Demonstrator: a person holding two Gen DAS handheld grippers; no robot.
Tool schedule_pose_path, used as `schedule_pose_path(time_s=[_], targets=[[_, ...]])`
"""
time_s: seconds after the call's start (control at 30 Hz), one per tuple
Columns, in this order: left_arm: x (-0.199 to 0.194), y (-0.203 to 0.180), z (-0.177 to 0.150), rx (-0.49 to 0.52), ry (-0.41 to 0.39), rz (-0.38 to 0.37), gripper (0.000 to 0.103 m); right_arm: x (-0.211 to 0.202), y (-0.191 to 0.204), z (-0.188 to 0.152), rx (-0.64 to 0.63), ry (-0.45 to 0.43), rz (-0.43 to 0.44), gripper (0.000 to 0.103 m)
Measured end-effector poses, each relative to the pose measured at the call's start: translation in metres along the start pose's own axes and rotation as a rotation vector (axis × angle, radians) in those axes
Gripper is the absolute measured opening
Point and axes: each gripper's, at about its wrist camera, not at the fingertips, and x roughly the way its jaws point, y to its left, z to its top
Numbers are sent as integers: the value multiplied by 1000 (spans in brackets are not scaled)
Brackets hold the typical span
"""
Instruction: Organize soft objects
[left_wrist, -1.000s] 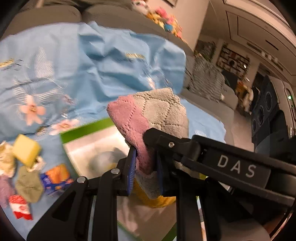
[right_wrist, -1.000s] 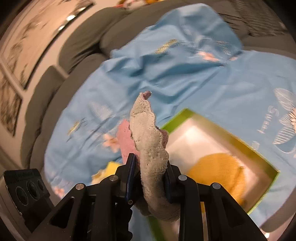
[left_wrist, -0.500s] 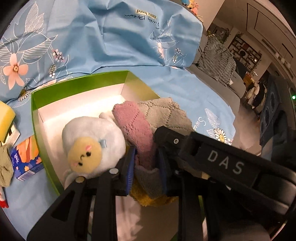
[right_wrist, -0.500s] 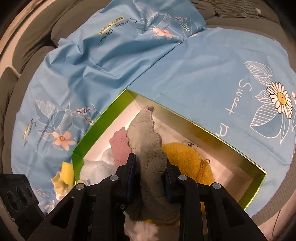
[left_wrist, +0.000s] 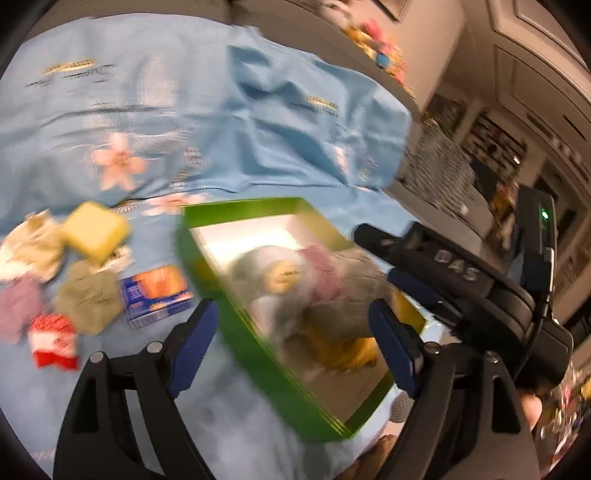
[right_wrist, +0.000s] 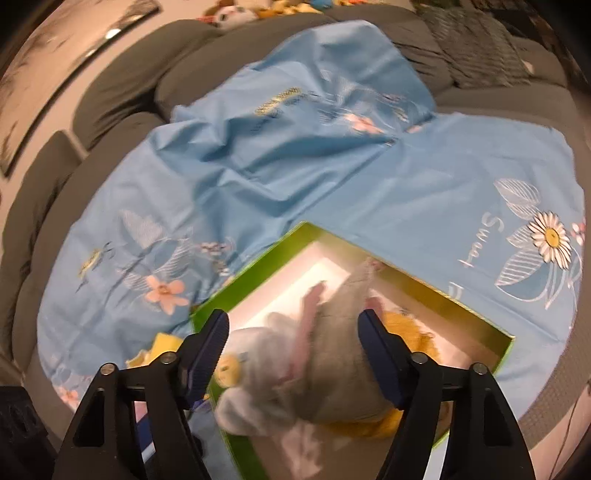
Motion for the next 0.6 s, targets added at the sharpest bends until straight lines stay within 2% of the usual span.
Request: schedule_pose_path(time_s=[0.1, 0.23, 0.33, 0.5, 0.6], targets=[[-25, 25, -7, -37, -29, 72, 84, -5, 15, -6, -31, -6, 38, 83], [-55, 64, -25, -42, -37, 223, 93, -10, 37, -14, -70, -13, 99, 87], [-76, 95, -40, -72, -48, 315, 94, -11, 61, -24, -124, -11, 144, 91], [-103, 156, -67, -212, -85, 413, 94, -2, 103, -51, -203, 42, 216, 92], [-114, 184, -79, -299, -100, 457, 94, 9, 132, -74, -288, 94, 228, 92]])
